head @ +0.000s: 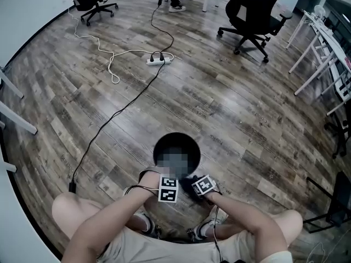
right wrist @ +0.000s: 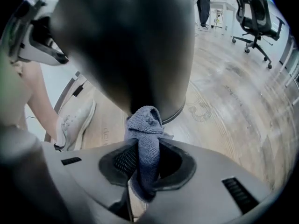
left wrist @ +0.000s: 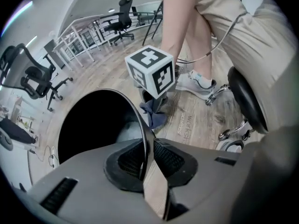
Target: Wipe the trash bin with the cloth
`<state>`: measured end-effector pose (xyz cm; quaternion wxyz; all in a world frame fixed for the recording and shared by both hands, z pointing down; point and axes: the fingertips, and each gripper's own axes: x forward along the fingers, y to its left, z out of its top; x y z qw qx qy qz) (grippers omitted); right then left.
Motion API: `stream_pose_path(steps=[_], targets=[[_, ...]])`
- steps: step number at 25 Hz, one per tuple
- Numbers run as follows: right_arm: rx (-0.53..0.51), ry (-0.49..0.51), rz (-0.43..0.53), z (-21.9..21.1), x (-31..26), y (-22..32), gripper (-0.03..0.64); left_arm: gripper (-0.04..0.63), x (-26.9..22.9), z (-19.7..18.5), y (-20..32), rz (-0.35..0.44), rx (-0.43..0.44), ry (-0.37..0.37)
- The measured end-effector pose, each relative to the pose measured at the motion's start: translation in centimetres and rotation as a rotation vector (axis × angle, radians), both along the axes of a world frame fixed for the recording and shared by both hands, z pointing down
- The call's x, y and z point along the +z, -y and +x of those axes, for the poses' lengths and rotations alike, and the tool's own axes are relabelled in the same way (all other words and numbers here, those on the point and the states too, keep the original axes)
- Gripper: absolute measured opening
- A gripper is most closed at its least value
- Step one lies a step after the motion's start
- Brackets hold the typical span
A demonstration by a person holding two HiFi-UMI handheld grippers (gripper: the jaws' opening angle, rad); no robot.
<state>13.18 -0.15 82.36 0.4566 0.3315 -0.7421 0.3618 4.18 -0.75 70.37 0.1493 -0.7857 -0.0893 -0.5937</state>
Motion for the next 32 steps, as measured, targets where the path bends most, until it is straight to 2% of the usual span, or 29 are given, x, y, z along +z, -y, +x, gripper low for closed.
stream_pose_path(steps=[2, 4, 6, 10, 14, 16, 18, 25, 32], targets=[[-0.029, 0.007, 0.020, 0.2, -3.1, -0.5, 0.083, 0.064, -0.4, -0.1, -0.2, -0.034, -0.004, -0.031], [-0.068, 0.001, 0.060, 0.5, -6.2, -0.6, 0.083, 0.116, -0.4, -0.6, -0.4, -0.037, 0.013, -0.032], [-0.095, -0.018, 0.108, 0.5, -9.2, -0.3, 0.083, 0.134, -0.2, -1.2, -0.4, -0.010, 0.048, -0.019], [-0.172, -0.079, 0.187, 0.3, -13.7, -0.2, 0.083, 0.145, 0.5, -2.0, 0.2, 0.102, 0.134, 0.034], [-0.196, -0.084, 0.273, -1.0, -17.1, 0.9, 0.083, 0.144, 0.9, -2.5, 0.8, 0.124, 0.137, 0.055], [-0.167, -0.066, 0.295, -1.8, -17.4, 1.5, 0.083, 0.138, 1.0, -2.4, 1.1, 0.136, 0.136, 0.057], [-0.143, -0.059, 0.300, -2.0, -17.5, 1.8, 0.083, 0.082, 0.9, -2.1, 1.0, 0.138, 0.136, 0.056], [-0.182, -0.091, 0.317, -2.7, -14.7, 2.9, 0.083, 0.063, 0.8, -2.0, 1.2, 0.122, 0.158, 0.075], [-0.128, -0.087, 0.300, -2.9, -10.4, 2.6, 0.083, 0.057, 0.9, -1.8, 0.6, 0.116, 0.163, 0.054]])
